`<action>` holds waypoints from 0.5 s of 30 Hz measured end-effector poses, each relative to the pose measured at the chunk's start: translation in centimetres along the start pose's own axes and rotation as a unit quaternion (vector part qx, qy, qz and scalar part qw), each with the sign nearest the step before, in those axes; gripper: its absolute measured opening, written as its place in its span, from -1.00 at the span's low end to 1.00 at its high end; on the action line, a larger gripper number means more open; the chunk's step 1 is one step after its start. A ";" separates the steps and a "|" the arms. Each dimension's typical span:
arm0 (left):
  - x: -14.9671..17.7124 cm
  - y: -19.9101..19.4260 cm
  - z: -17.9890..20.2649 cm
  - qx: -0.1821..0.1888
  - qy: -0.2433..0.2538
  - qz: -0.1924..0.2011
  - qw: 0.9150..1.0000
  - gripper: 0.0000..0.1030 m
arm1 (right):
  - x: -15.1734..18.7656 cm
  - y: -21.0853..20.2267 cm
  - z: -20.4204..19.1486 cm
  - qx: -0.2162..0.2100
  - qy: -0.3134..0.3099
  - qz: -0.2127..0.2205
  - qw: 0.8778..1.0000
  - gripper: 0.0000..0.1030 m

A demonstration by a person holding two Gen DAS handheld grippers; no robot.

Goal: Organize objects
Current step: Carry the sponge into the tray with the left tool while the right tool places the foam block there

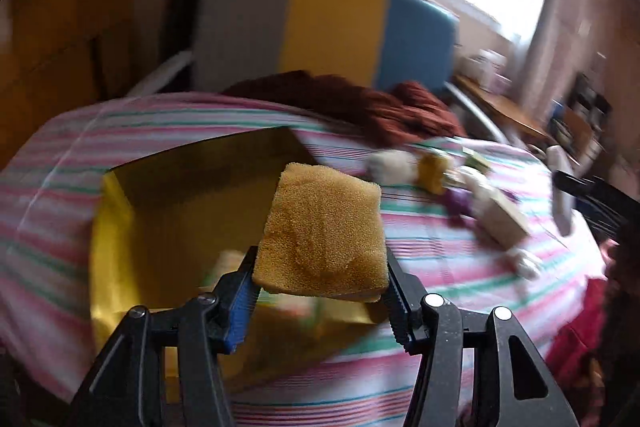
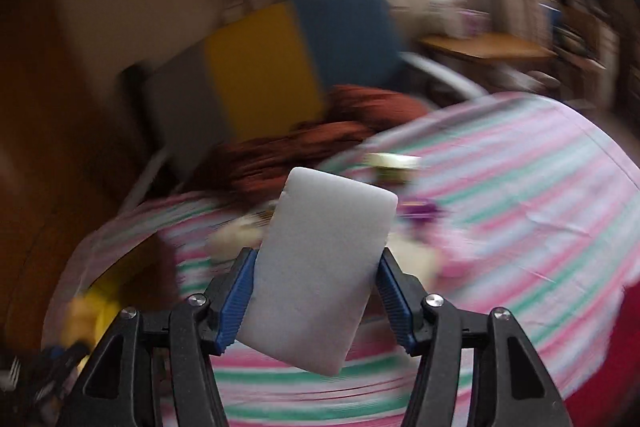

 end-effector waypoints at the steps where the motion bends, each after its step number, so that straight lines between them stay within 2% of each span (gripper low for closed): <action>1: 0.0 0.2 -1.4 -0.015 -0.013 -0.002 1.000 0.11 | 0.2 0.4 -1.9 -0.019 -0.016 -0.010 1.000 0.17; 5: 0.1 0.7 -5.7 -0.056 -0.052 -0.007 0.997 0.12 | 2.4 3.8 -10.0 -0.091 -0.070 -0.071 0.991 0.17; 9: 0.0 0.3 -8.6 -0.090 -0.074 0.003 0.993 0.15 | 4.5 7.4 -17.0 -0.133 -0.110 -0.121 0.978 0.17; 11: -0.2 0.0 -9.5 -0.095 -0.083 0.001 0.992 0.24 | 5.0 8.9 -20.2 -0.153 -0.126 -0.134 0.971 0.28; 13: -0.3 -0.6 -9.9 -0.105 -0.080 0.008 0.991 0.42 | 5.0 10.1 -22.8 -0.164 -0.140 -0.133 0.967 0.32; 14: -0.3 -0.8 -9.9 -0.112 -0.077 0.012 0.991 0.50 | 5.1 10.5 -23.7 -0.164 -0.147 -0.134 0.966 0.42; 15: -0.2 -1.1 -9.9 -0.114 -0.076 0.017 0.990 0.69 | 5.1 10.9 -24.6 -0.161 -0.154 -0.134 0.966 0.54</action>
Point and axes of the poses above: each gripper's, at about its wrist camera, not at the fingertips, and y roughly the way its jaws point, z to its right, x to its underside, the point moved 5 cm from there along y, roughly the way its jaws point, and after that the axes turned 4 degrees about z, right-handed, at the moved point
